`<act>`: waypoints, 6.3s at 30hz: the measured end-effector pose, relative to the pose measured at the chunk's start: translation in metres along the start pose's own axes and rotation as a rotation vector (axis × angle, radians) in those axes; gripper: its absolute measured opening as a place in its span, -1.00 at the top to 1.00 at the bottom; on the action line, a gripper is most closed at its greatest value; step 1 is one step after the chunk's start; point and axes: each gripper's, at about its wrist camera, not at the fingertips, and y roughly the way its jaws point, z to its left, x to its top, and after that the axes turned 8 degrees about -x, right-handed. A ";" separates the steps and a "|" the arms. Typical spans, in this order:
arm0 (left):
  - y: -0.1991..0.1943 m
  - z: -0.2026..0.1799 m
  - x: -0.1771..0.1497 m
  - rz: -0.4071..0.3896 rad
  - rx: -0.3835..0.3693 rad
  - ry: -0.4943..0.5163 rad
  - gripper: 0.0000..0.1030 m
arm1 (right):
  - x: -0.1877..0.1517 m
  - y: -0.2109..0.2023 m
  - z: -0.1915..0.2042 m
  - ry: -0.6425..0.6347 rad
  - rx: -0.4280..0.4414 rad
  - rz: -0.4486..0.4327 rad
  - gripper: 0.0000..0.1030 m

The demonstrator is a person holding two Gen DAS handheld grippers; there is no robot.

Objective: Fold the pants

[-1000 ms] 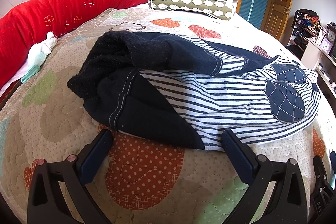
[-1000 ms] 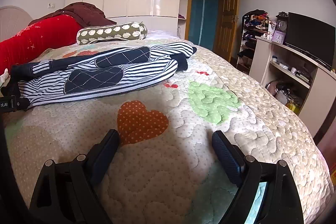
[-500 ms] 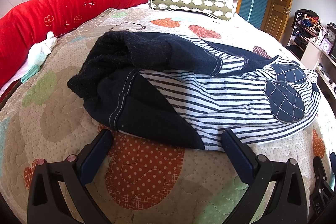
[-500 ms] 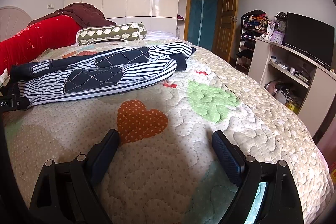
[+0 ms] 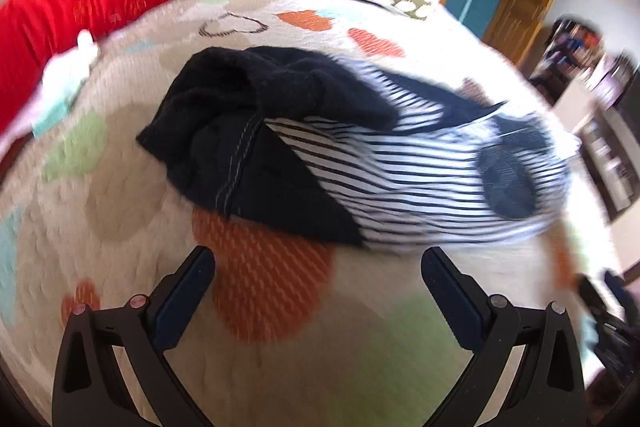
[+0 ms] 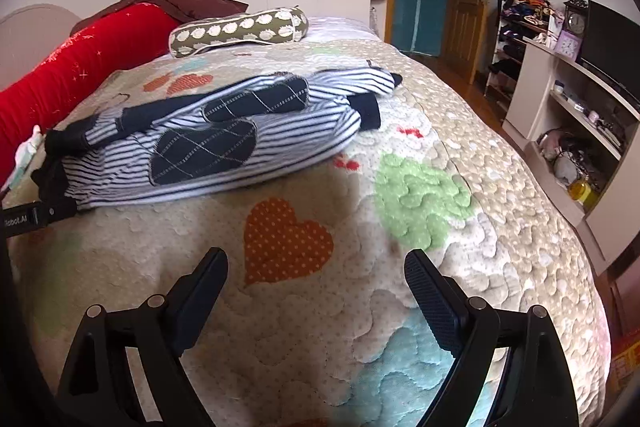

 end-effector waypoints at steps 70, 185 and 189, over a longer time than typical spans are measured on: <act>0.031 0.090 0.092 0.168 -0.135 -0.123 -0.59 | 0.100 0.097 -0.049 0.228 0.196 0.218 -0.39; -0.095 0.038 0.037 -0.033 0.026 0.091 -0.13 | 0.157 0.026 -0.054 0.080 0.269 0.236 -0.34; -0.059 0.018 0.078 0.016 -0.006 0.202 -0.13 | 0.160 0.043 -0.015 -0.059 0.339 0.253 -0.40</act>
